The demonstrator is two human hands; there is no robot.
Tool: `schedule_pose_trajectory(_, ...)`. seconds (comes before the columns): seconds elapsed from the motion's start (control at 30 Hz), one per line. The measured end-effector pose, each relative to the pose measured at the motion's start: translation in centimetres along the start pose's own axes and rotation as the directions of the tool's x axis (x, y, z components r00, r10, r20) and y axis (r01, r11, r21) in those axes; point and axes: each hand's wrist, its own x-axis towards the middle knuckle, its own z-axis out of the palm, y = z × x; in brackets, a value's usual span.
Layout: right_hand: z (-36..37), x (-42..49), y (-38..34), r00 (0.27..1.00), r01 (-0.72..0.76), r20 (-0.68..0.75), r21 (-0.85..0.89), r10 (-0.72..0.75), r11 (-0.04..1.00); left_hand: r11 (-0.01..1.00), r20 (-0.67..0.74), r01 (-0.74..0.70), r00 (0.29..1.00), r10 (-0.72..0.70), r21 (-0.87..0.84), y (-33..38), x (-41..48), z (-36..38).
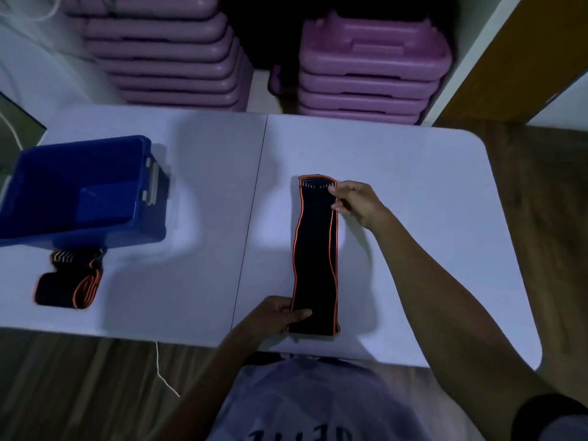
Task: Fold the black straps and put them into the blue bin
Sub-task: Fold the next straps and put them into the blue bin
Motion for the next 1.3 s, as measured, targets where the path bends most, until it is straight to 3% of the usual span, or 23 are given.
schedule_pose_trajectory(0.23, -0.2, 0.6, 1.9, 0.99, -0.039, -0.13, 0.063, 0.047, 0.997, 0.996, 0.053, 0.075, 0.996, -0.077, 0.039, 0.4, 0.8, -0.5)
schedule_pose_trajectory(0.43, 0.9, 1.7, 1.8, 0.975, 0.053, -0.216, -0.024, -0.057, 0.998, 0.982, 0.119, 0.1, 0.986, -0.119, 0.159, 0.9, 1.2, -0.4)
schedule_pose_trajectory(0.63, 1.4, 0.5, 1.8, 0.955, 0.182, -0.233, -0.026, -0.183, 0.983, 0.991, 0.163, 0.069, 0.983, -0.088, 0.118, 1.3, 1.4, -0.4)
schedule_pose_trajectory(0.8, 0.9, 0.7, 2.8, 0.968, 0.032, -0.245, -0.061, -0.046, 0.998, 0.989, 0.199, 0.073, 0.975, -0.098, 0.128, 1.2, 1.6, -0.2)
schedule_pose_trajectory(0.9, 0.8, 1.2, 2.6, 0.972, -0.069, -0.234, -0.18, 0.025, 0.981, 0.986, 0.206, 0.091, 0.971, -0.119, 0.139, 1.3, 1.6, -0.1)
schedule_pose_trajectory(1.13, 1.1, 2.8, 1.6, 0.941, -0.104, -0.337, -0.259, 0.011, 0.96, 0.952, 0.044, 0.055, 0.996, -0.071, 0.3, 0.7, 2.0, -0.1)
schedule_pose_trajectory(1.3, 1.3, 2.2, 2.9, 0.911, -0.074, -0.409, -0.3, -0.058, 0.951, 0.785, 0.004, 0.014, 1.0, -0.021, 0.619, 1.4, 1.9, 0.1)
